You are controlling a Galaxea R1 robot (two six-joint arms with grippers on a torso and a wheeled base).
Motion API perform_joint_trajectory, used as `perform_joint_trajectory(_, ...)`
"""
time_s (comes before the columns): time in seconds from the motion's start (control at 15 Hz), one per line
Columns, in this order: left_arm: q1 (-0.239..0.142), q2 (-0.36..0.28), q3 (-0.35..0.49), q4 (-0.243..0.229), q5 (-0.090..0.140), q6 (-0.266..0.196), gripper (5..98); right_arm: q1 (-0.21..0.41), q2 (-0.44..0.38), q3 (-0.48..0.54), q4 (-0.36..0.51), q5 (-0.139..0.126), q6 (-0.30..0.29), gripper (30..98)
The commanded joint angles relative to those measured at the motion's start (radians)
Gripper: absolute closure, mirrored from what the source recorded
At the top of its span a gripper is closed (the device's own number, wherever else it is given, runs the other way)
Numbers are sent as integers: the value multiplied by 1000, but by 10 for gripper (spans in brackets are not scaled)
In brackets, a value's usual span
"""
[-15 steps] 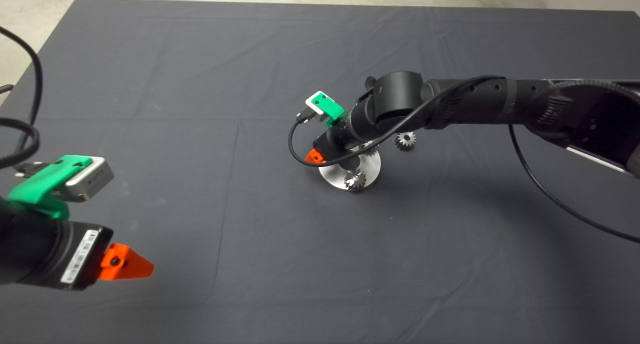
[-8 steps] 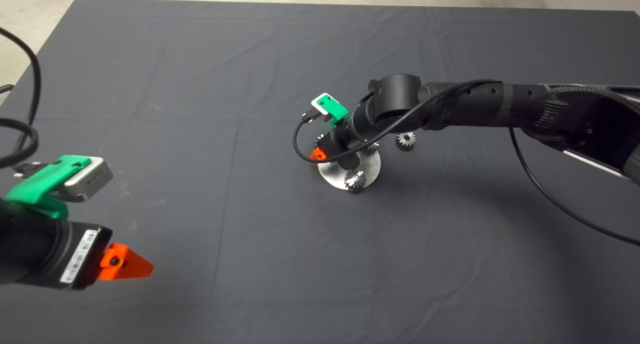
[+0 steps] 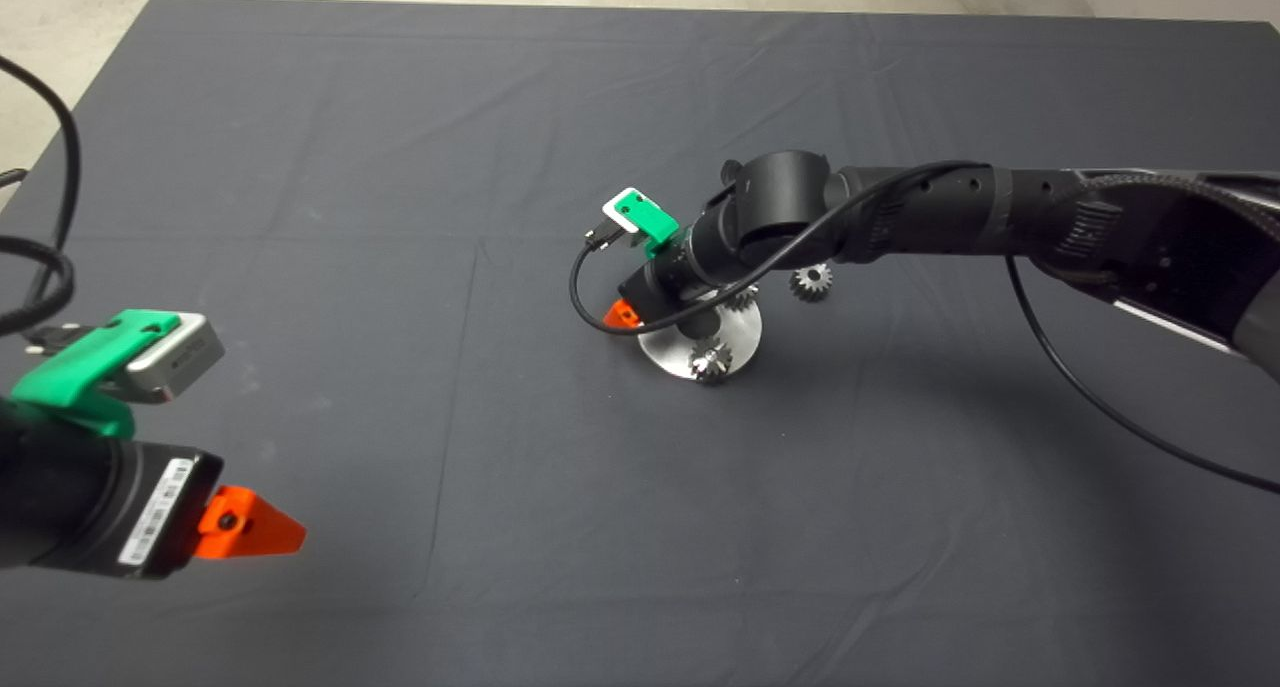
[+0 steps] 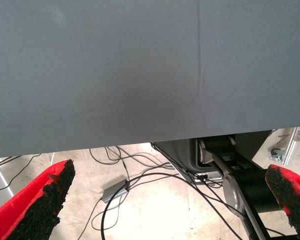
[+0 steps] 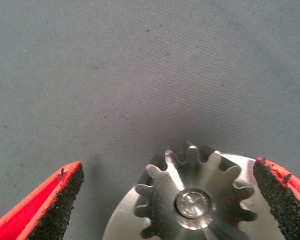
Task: Remove an incorrectly installed larger gear and replace it with the correct smaller gear
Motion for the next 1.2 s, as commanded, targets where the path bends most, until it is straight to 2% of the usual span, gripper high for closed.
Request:
perform_joint_trajectory(0.0, -13, -2, 13, -13, 4, -3, 55, 16, 2, -1, -35, 4, -12, 412)
perform_joint_trajectory(0.13, -13, -2, 13, -13, 4, -3, 55, 16, 4, -28, -35, 4, -16, 431)
perform_joint_trajectory(0.4, -13, 0, 13, -13, 8, -1, 55, 3, -4, -28, -35, 3, -93, 431)
perform_joint_trajectory(0.47, -13, 0, 13, -13, 8, -1, 55, 3, -4, -28, -35, 3, -96, 433)
perform_joint_trajectory(0.53, -13, 0, 13, -13, 8, -1, 55, 3, -3, -28, -35, 4, -95, 473)
perform_joint_trajectory(0.8, -13, -2, 13, -13, 8, -1, 55, 3, 1, -19, -35, 3, -92, 525)
perform_joint_trajectory(0.93, -13, -2, 13, -13, 8, -1, 55, 7, -3, -19, -35, 3, -92, 526)
perform_joint_trajectory(1.0, -13, -2, 13, -13, 8, -1, 55, 8, -7, -13, -34, 1, -92, 568)
perform_joint_trajectory(1.13, -13, -2, 13, -13, 7, -1, 55, 10, -12, 20, -33, -4, -92, 587)
